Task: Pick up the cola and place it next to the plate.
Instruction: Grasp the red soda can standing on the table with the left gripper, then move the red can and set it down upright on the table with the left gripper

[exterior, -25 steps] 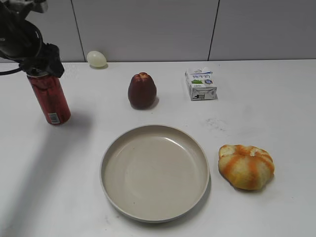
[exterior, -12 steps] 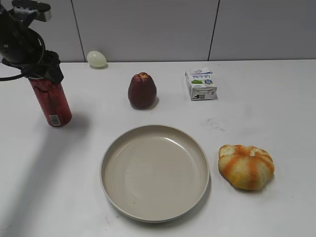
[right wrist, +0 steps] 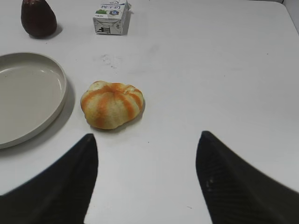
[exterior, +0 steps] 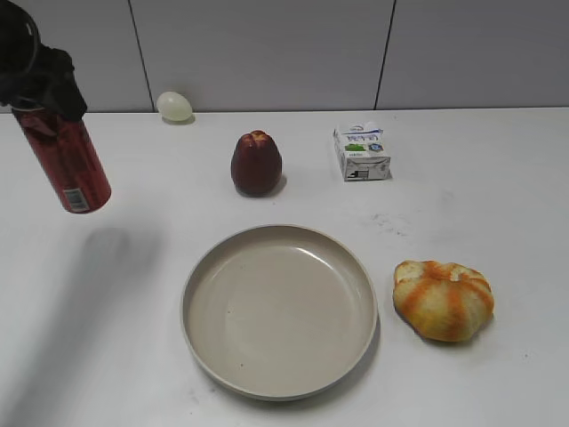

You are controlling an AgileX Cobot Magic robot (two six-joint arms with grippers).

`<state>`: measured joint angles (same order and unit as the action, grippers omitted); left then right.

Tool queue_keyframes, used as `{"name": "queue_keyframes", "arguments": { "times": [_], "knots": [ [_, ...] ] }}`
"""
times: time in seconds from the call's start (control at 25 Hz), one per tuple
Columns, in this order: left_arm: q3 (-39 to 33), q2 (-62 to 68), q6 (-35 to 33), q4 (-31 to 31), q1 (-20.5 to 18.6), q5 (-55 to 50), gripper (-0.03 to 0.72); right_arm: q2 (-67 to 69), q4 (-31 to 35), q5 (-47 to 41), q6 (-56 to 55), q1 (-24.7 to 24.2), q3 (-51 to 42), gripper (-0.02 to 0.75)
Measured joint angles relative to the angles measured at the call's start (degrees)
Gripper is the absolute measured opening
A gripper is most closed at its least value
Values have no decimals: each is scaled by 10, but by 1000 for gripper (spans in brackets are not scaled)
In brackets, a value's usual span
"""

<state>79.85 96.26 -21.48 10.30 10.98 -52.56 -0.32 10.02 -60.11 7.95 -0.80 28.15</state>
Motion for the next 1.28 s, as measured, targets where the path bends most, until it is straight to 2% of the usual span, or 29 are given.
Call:
{"name": "queue_keyframes", "arguments": {
  "times": [0.12,0.24,0.48,0.6,0.92,1.28],
  "knots": [
    [-23,-37,8,4,4,-43,526,0,0,0,0,0,0,532],
    [-80,-82,14,4,25,-48,526,0,0,0,0,0,0,532],
    [-204,-169,18,11,124,30,526,0,0,0,0,0,0,532],
    [-235,-175,18,12,150,59,526,0,0,0,0,0,0,532],
    [-253,-138,18,16,171,95,526,0,0,0,0,0,0,532],
    [-252,-94,18,22,172,115,526,0,0,0,0,0,0,532]
  ]
}}
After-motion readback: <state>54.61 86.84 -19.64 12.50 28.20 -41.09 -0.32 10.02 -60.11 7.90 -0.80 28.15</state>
